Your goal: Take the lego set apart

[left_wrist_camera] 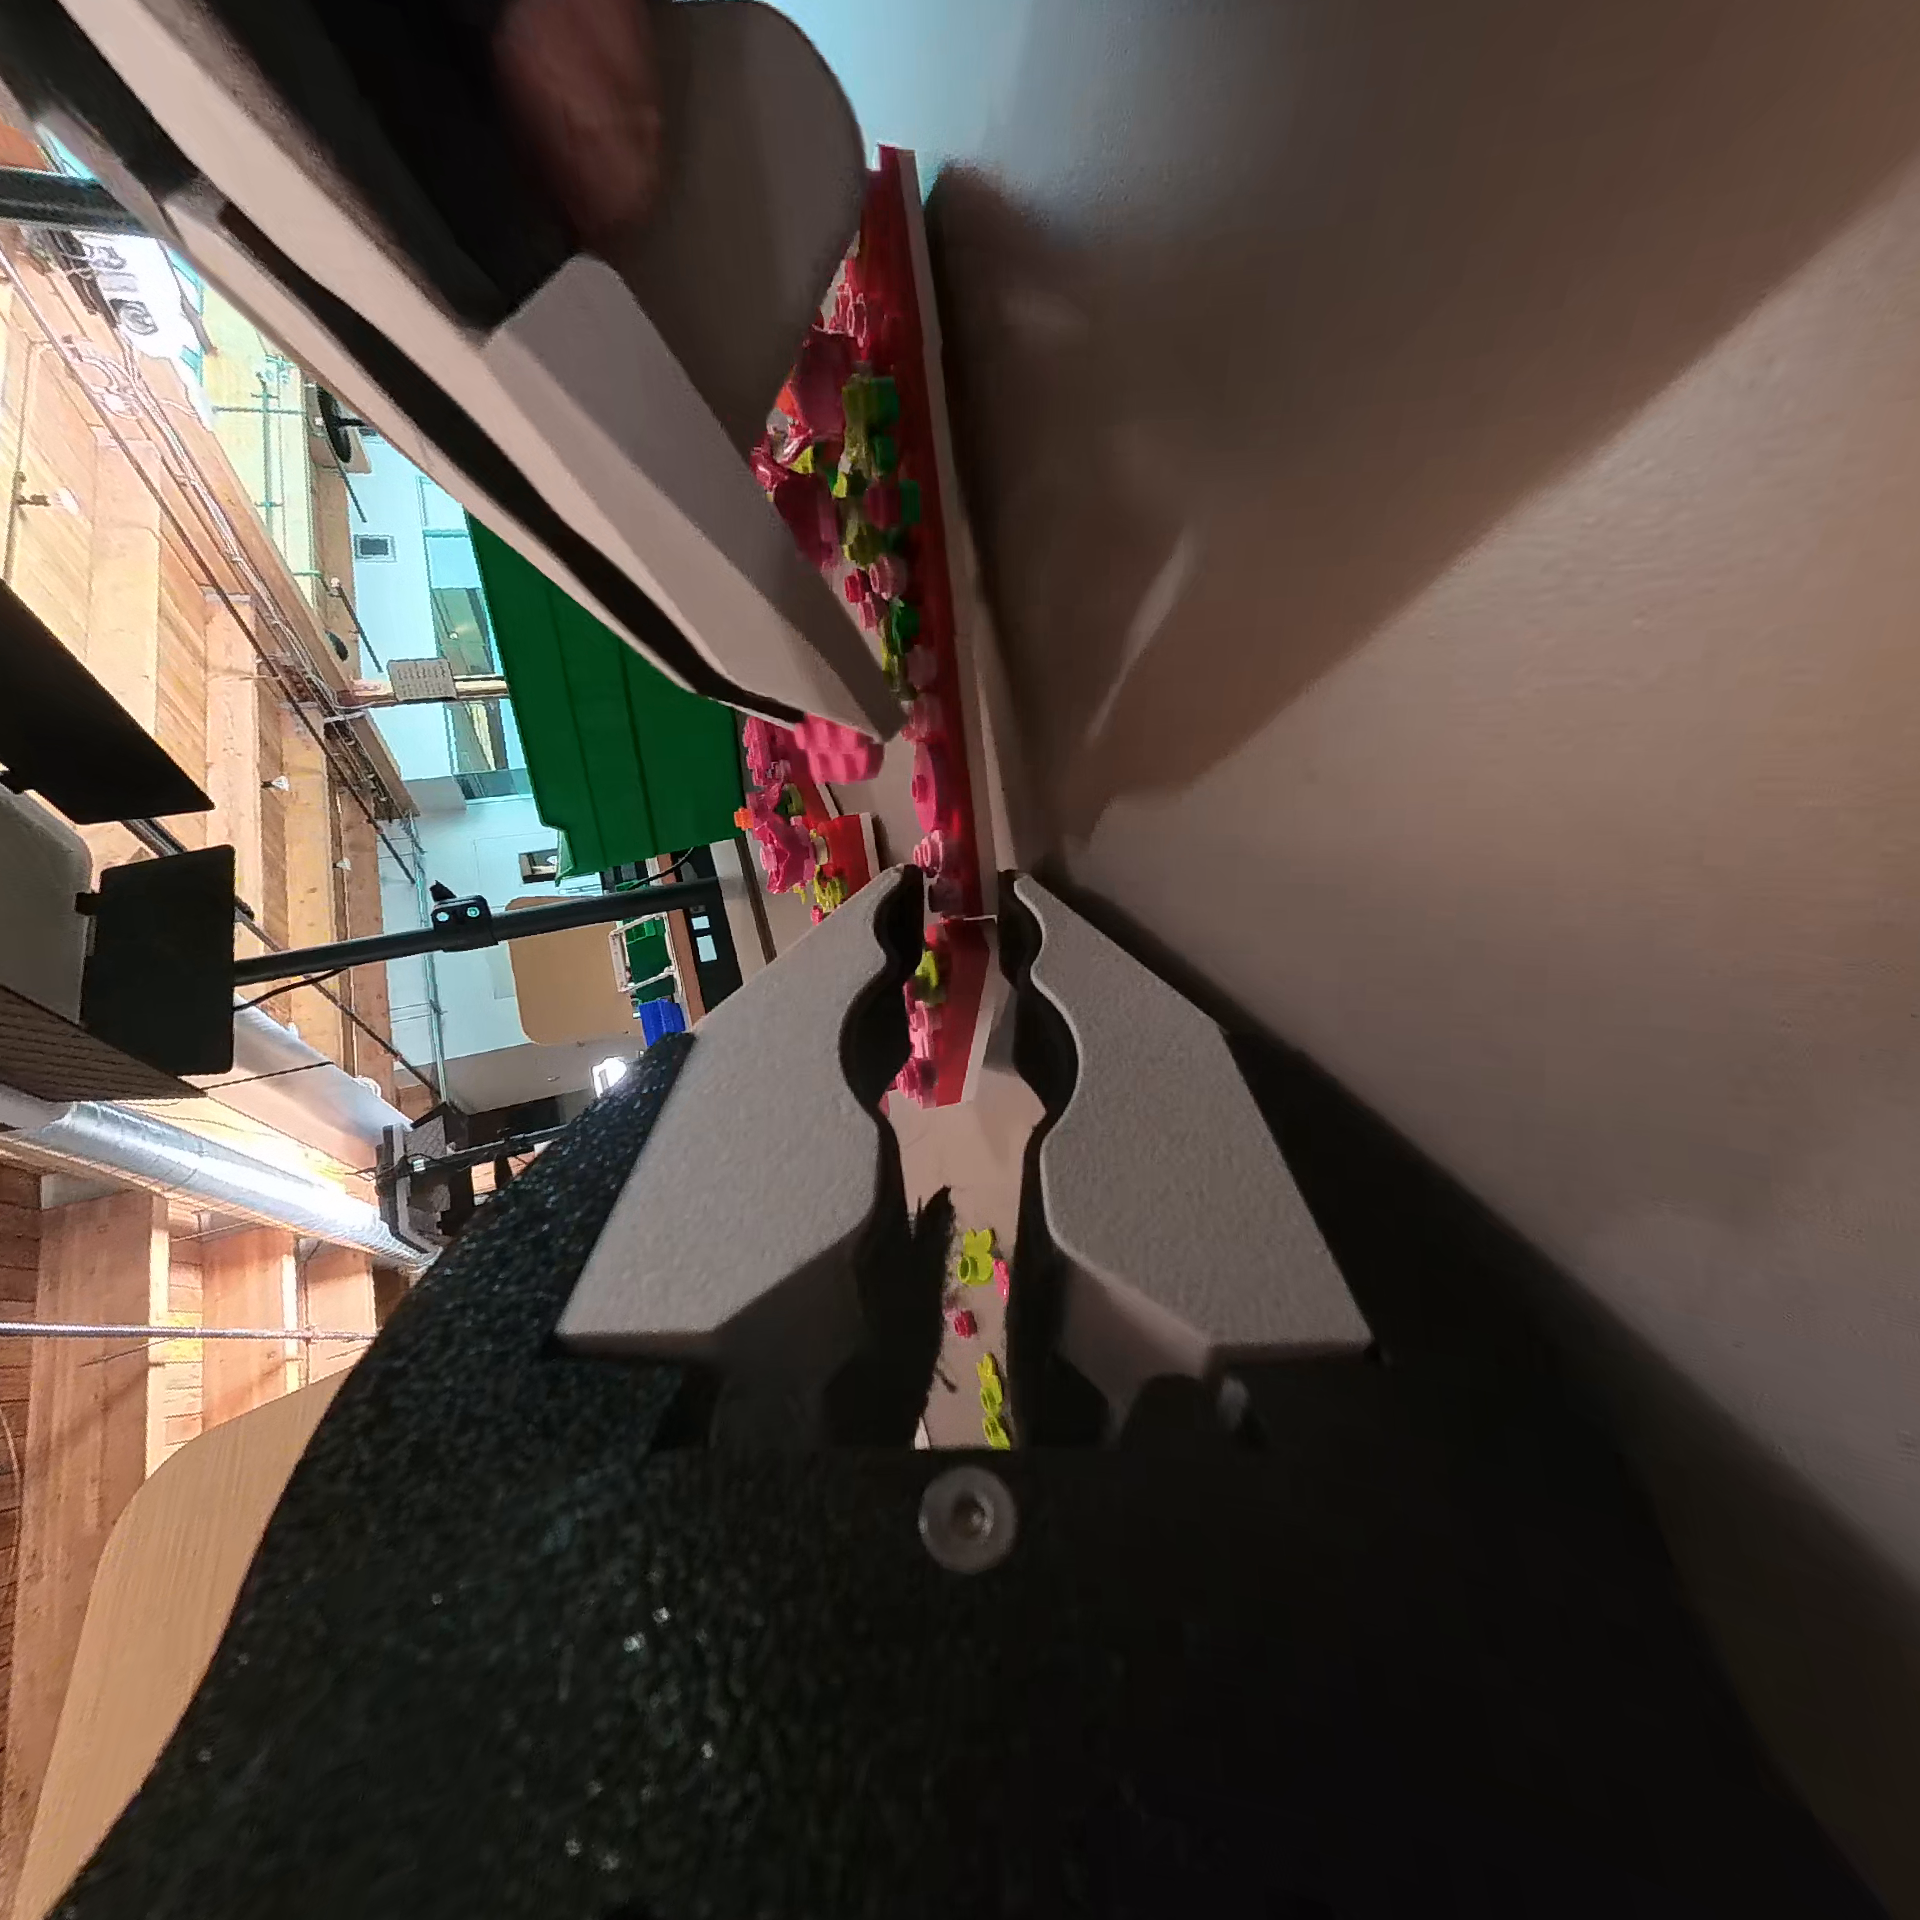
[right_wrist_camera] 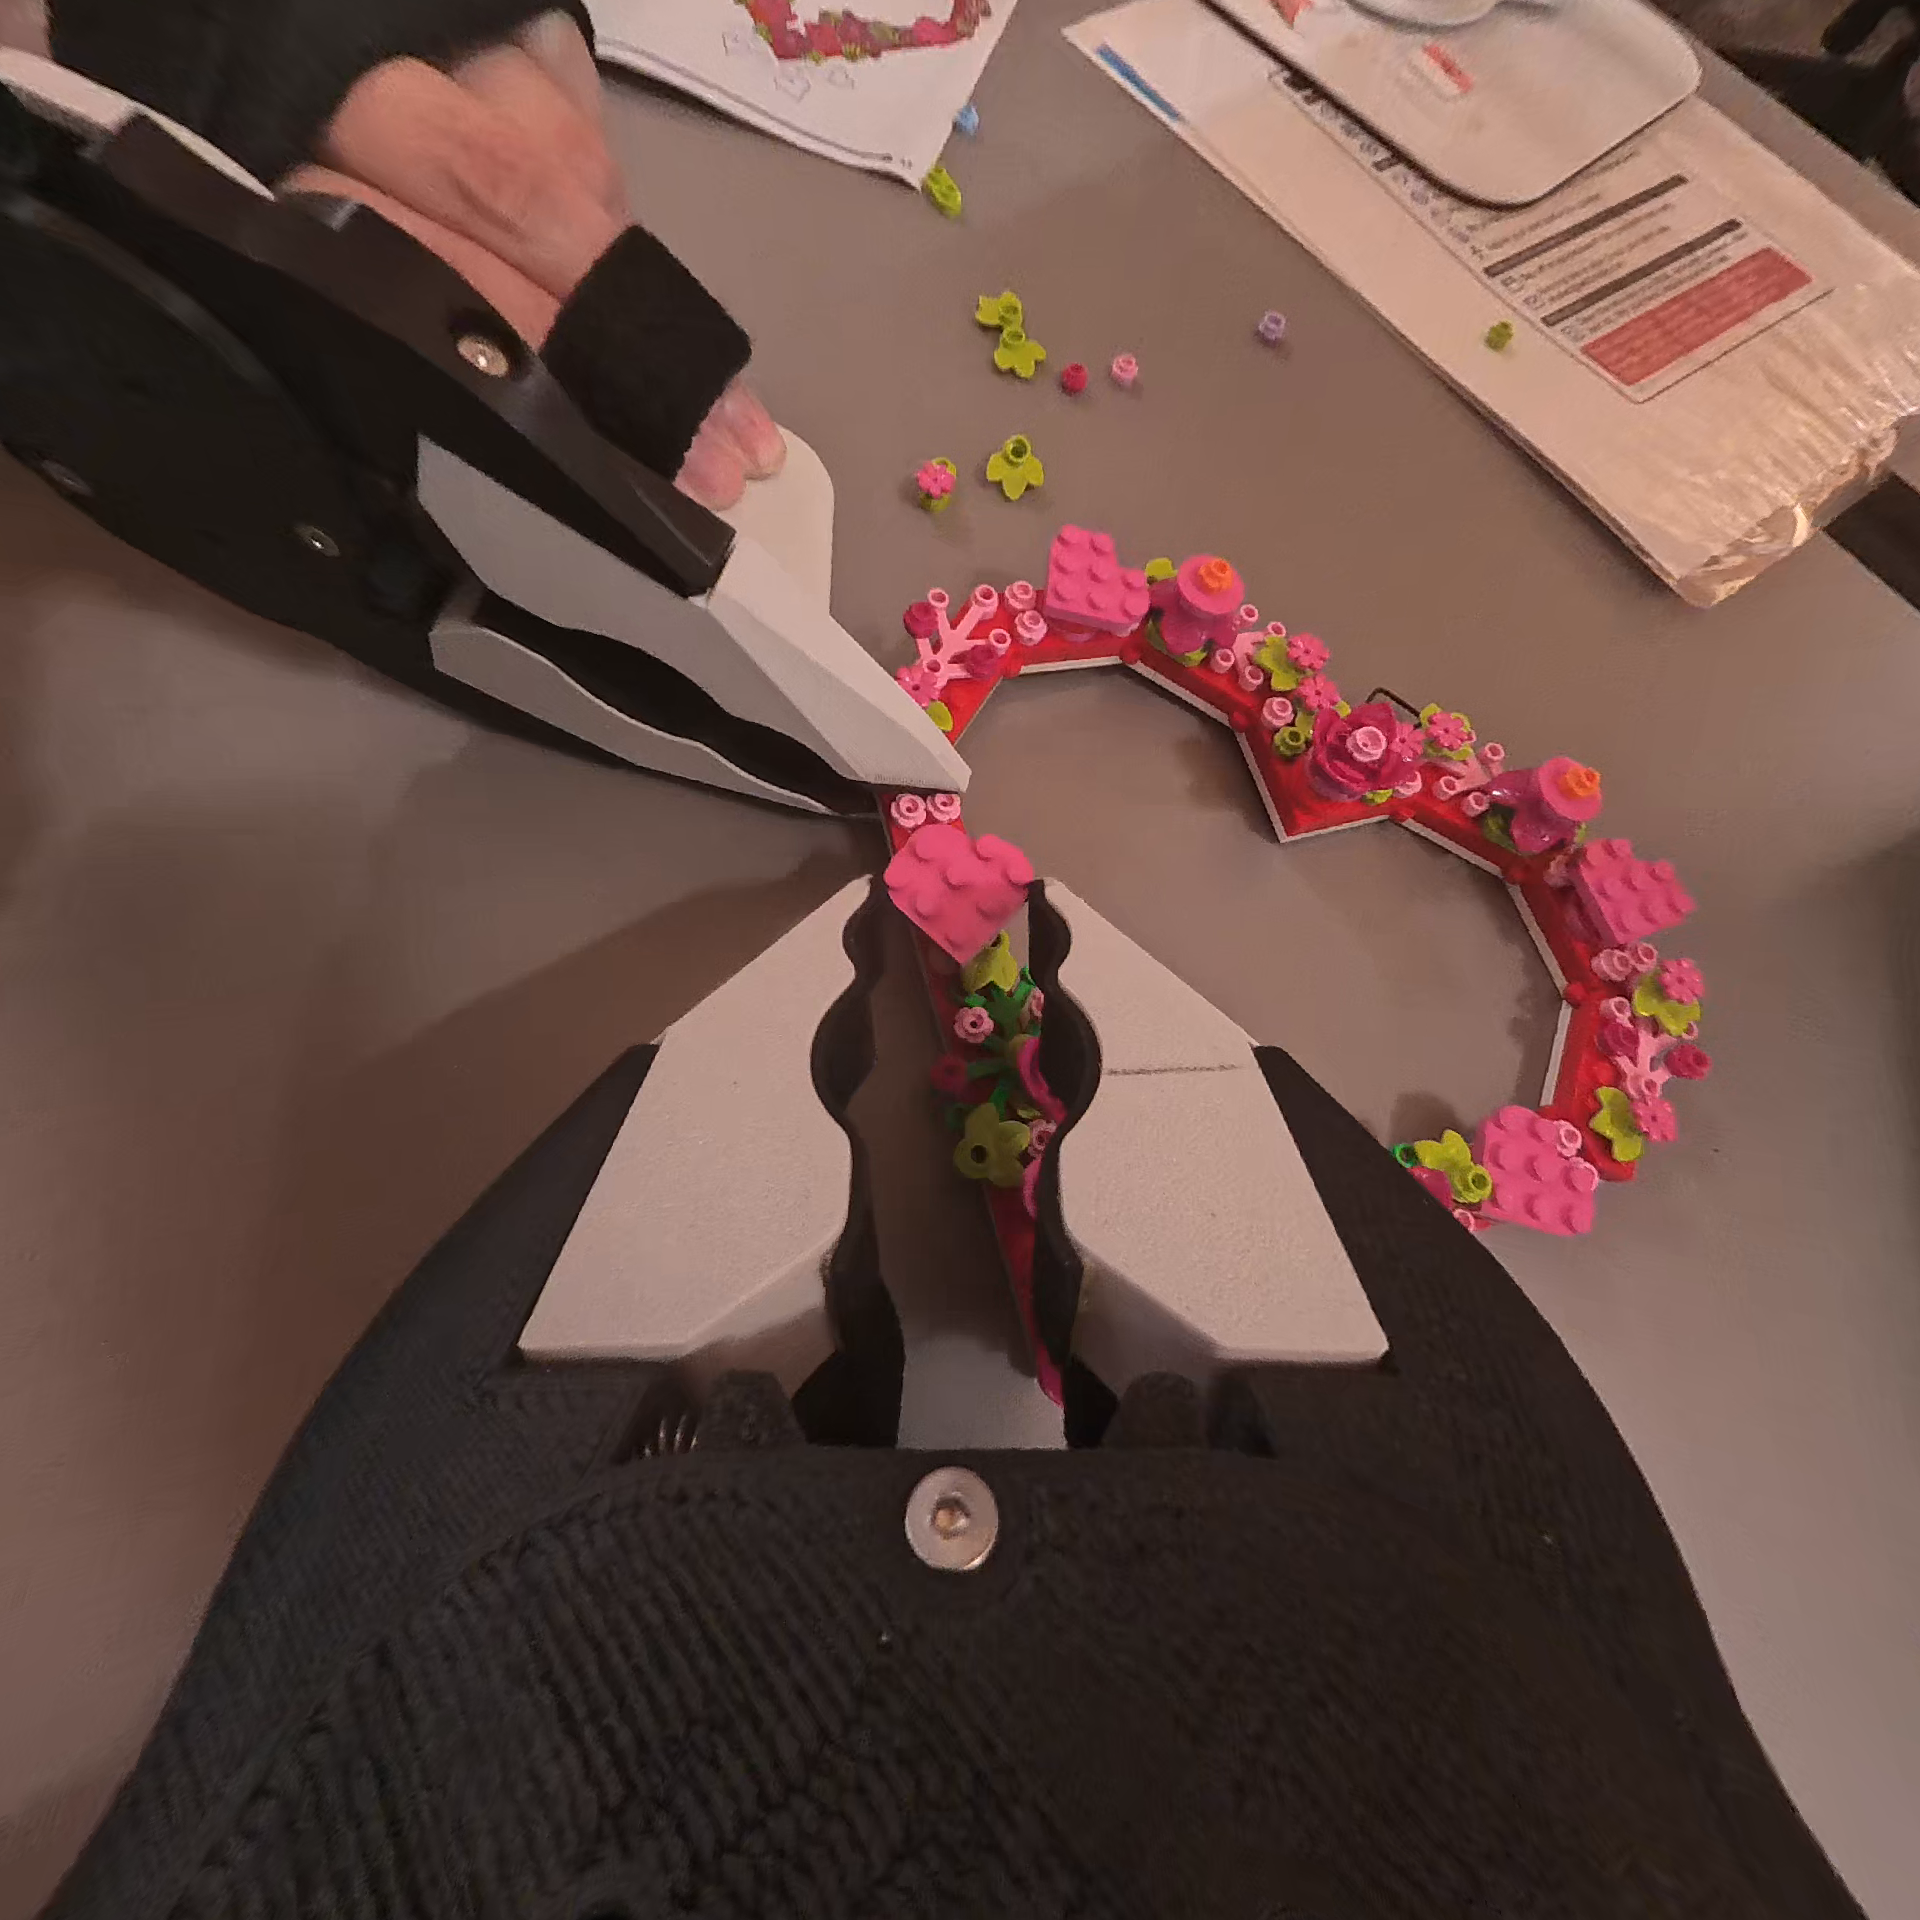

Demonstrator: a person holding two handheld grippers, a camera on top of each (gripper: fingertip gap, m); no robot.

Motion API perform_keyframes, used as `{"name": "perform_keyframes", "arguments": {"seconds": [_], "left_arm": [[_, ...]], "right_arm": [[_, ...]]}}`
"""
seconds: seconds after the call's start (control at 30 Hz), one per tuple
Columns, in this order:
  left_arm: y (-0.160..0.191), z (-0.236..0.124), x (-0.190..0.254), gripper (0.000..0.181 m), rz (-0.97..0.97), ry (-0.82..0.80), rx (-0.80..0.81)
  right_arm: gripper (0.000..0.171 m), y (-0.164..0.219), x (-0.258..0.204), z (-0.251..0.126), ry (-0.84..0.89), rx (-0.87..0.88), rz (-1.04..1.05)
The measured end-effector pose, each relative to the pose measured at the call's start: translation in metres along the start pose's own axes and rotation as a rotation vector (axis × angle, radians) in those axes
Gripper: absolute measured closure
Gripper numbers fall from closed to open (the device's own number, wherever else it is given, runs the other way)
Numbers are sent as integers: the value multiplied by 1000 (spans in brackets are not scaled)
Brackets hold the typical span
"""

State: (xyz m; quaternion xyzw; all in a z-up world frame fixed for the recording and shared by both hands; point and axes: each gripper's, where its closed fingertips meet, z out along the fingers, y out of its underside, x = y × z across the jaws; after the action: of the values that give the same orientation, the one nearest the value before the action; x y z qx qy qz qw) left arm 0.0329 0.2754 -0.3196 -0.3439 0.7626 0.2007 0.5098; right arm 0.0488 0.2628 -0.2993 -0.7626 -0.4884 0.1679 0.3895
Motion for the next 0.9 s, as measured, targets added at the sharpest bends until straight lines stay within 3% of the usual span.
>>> {"name": "perform_keyframes", "arguments": {"seconds": [0.03,0.3,0.9], "left_arm": [[0,0,0,171,1,0,0],[0,1,0,171,8,-3,-2],[0,1,-1,171,23,-8,-6]], "right_arm": [[145,1,-1,1,-4,-8,-2],[145,-4,-3,6,-35,-10,13],[144,1,-3,14,-104,-188,-21]]}}
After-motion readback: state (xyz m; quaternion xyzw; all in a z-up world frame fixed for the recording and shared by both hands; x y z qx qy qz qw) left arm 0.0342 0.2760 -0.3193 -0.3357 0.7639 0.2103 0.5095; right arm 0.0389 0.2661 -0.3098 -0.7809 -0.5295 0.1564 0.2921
